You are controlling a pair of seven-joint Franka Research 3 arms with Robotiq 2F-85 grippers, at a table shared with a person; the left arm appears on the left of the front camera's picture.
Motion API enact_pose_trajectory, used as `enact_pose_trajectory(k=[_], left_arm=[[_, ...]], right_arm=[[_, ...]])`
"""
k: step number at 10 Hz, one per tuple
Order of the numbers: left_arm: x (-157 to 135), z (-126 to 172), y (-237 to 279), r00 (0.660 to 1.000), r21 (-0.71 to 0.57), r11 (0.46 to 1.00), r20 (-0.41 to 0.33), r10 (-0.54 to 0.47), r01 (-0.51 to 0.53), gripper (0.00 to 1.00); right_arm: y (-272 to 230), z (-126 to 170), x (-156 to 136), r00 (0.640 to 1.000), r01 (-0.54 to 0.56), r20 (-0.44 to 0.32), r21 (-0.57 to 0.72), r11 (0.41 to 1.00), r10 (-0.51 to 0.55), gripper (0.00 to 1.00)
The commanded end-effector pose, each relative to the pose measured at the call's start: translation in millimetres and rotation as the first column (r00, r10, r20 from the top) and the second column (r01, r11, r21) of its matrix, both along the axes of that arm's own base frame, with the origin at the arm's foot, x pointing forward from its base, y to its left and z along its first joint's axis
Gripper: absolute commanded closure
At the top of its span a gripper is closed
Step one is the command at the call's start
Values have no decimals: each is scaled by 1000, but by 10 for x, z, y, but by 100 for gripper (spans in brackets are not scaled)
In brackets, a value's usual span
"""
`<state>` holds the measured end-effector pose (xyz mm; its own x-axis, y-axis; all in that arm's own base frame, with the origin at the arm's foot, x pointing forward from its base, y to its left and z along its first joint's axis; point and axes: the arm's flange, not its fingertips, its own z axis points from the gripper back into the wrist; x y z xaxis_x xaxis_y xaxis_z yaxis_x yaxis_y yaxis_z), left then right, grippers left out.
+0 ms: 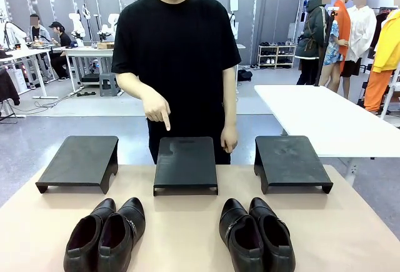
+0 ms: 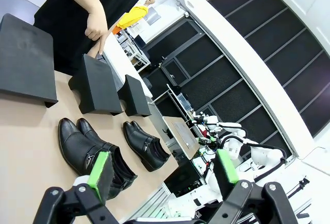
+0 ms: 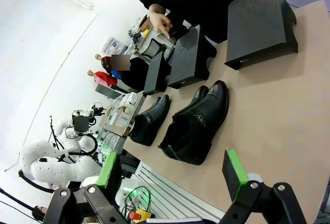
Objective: Place the shoes on the stand as instructed by the person.
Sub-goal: Pick up one pair of Shoes and place it on the Shoes Stand indicated by the person.
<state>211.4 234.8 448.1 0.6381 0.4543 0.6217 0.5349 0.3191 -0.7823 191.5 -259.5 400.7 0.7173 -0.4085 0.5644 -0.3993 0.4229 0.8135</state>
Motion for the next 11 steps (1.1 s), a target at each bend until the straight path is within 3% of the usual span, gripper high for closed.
enact_pose_trajectory(k=[1,11], left_arm=[[18,14,35,1000,-1,1000,30,-5,5,0],[18,14,35,1000,-1,1000,30,-5,5,0]], right_arm=[[-13,15,9,1000,3,29,-4,1000,-3,0],[-13,15,9,1000,3,29,-4,1000,-3,0]])
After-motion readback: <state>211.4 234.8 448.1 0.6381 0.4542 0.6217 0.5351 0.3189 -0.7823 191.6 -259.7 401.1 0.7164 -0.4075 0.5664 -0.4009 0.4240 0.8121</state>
